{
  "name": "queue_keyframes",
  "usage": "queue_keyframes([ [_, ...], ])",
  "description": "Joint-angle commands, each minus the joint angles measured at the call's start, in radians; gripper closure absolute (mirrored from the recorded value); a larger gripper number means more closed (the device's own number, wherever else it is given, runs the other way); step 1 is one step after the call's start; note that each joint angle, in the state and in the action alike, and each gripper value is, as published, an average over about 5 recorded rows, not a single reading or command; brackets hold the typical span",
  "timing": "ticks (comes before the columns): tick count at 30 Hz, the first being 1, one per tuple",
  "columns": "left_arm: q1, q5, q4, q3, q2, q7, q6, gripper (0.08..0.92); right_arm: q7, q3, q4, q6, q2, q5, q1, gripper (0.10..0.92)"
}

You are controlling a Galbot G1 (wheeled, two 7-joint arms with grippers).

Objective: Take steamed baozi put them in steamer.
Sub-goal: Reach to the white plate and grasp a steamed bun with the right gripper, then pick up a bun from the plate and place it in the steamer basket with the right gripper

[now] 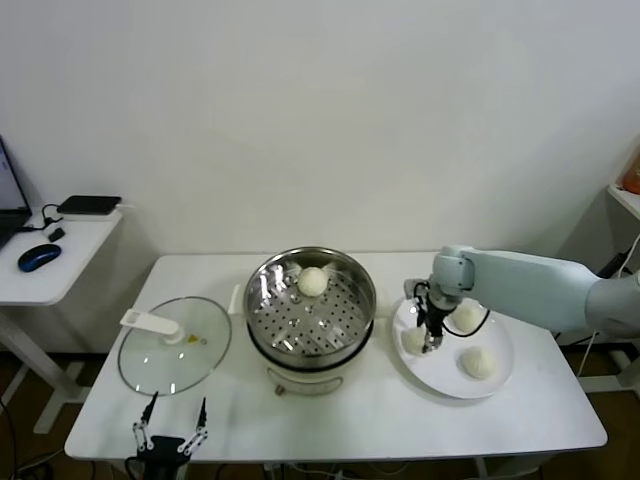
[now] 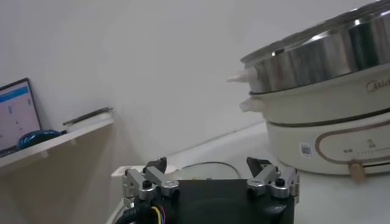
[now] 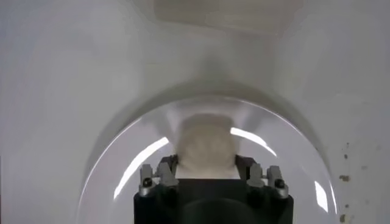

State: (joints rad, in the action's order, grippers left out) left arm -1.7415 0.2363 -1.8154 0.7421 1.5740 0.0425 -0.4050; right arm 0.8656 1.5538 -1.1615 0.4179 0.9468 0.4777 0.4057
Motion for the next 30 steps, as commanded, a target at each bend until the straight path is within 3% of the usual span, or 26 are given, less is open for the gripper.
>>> queue_keyframes([
  [1,-0.004,-0.001,-0.009,0.000,-0.003,0.000,0.000,0.177,0.017,0.062,-0.058,-0.002,-0.016,0.038,0.096,0.396],
  [18,-0.022,-0.002,-0.042,-0.005,-0.009,0.001,0.001,0.177,0.149,0.329,-0.424,-0.021,-0.002,0.433,0.774,0.397],
  [24,-0.025,0.003,-0.043,-0.013,-0.008,0.001,-0.002,0.177,0.147,0.259,-0.395,0.006,0.092,0.513,0.786,0.397],
  [30,-0.023,0.004,-0.043,-0.013,-0.003,0.001,-0.002,0.177,0.114,0.147,-0.264,0.034,0.257,0.520,0.653,0.397],
])
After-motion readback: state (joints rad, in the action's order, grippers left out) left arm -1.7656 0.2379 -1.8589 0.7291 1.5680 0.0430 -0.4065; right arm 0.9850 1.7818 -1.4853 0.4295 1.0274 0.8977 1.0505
